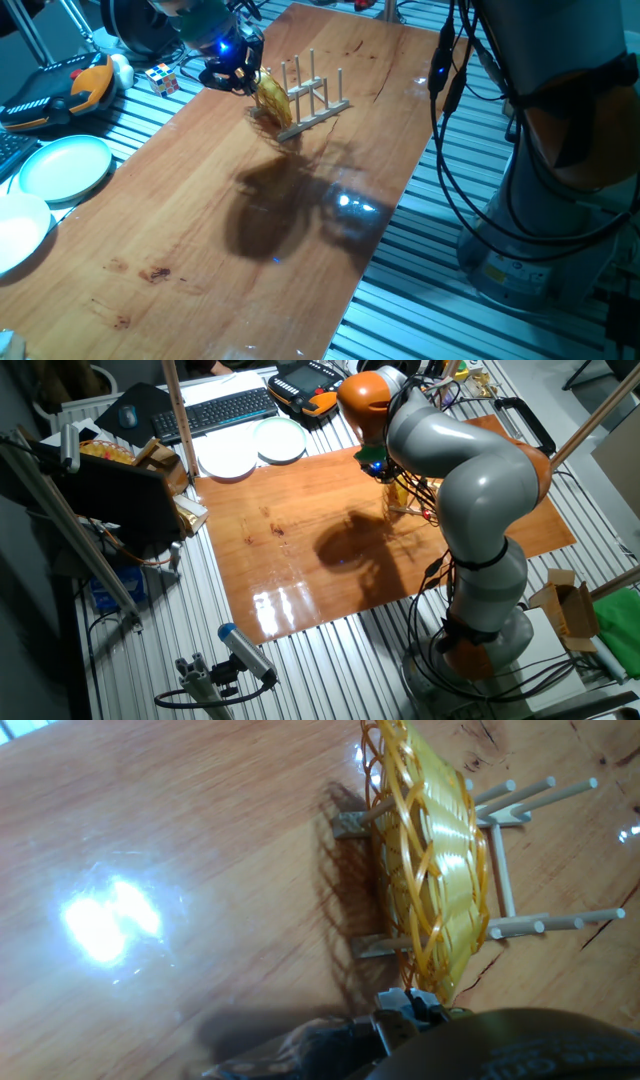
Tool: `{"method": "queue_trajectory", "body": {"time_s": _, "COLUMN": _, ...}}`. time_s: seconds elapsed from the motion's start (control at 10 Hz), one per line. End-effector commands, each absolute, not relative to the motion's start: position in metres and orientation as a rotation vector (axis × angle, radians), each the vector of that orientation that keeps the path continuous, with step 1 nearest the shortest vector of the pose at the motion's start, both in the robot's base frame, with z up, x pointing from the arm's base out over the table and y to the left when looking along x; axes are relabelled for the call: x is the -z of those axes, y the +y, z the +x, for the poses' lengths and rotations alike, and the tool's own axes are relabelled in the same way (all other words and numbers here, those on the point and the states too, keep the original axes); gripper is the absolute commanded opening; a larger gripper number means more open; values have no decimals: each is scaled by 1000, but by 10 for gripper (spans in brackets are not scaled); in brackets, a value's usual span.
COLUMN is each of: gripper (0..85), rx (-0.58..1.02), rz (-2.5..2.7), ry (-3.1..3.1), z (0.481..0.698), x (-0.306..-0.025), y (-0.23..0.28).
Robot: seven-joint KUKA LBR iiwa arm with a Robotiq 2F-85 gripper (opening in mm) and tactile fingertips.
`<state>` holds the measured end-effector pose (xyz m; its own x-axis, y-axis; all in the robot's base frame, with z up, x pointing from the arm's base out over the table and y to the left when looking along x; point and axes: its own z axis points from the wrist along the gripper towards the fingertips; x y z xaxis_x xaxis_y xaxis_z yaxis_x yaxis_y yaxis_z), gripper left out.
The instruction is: Take the dish off the dish rack
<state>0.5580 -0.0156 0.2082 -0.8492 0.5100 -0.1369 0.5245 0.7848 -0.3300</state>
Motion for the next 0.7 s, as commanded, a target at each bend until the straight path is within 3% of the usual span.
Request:
{"method": "queue_trajectory", "body": {"time_s": 0.0, "gripper": 7, "rx": 558, "rz": 853, "ry": 2930, "z": 558, "x": -209, "y": -16}}
{"method": "queue_trajectory", "body": {"time_s": 0.6, "gripper": 7, "rx": 570, "rz": 860, "ry": 2911, "z": 559, "x": -208, "y": -17}}
